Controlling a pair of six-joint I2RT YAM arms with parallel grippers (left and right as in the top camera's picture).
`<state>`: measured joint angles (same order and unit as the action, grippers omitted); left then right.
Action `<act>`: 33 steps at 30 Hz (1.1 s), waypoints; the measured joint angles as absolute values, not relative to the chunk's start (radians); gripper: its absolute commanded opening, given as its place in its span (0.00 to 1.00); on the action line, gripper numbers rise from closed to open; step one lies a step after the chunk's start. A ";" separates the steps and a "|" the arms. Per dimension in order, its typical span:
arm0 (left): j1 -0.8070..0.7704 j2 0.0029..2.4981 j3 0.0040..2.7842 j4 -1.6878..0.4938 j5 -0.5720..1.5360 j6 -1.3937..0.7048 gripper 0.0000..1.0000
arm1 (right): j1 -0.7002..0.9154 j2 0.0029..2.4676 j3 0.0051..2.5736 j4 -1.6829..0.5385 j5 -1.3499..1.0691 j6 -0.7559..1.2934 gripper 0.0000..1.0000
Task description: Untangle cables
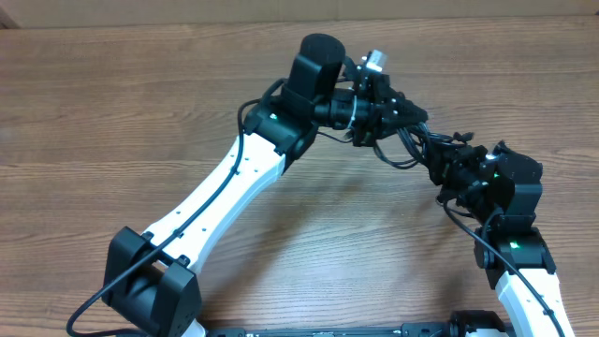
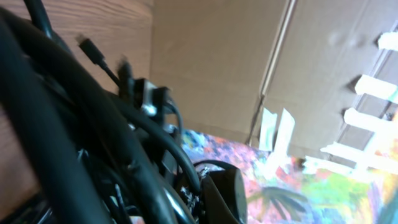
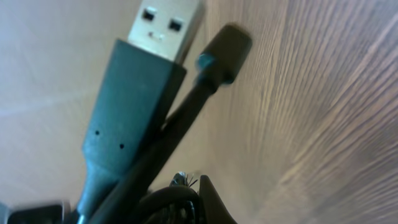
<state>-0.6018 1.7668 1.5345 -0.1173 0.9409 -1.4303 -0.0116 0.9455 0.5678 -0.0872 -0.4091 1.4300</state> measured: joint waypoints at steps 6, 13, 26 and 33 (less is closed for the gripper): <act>-0.561 1.767 1.534 -0.209 0.931 -1.362 0.04 | -0.012 0.949 0.568 -0.098 -0.486 1.261 0.04; -0.526 1.767 1.534 -0.252 0.924 -1.301 0.04 | -0.012 0.949 0.568 -0.108 -0.554 1.094 0.04; -0.486 1.767 1.534 -0.263 0.923 -1.279 0.04 | -0.011 0.949 0.568 -0.295 -0.602 0.791 0.04; -0.484 1.767 1.534 -0.263 0.904 -1.273 0.04 | -0.011 0.949 0.568 -0.300 -0.653 0.633 0.04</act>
<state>-0.4843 1.7668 1.5345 -0.2630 0.9039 -1.2732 -0.0113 0.9489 0.5678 -0.3000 -0.6529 0.6331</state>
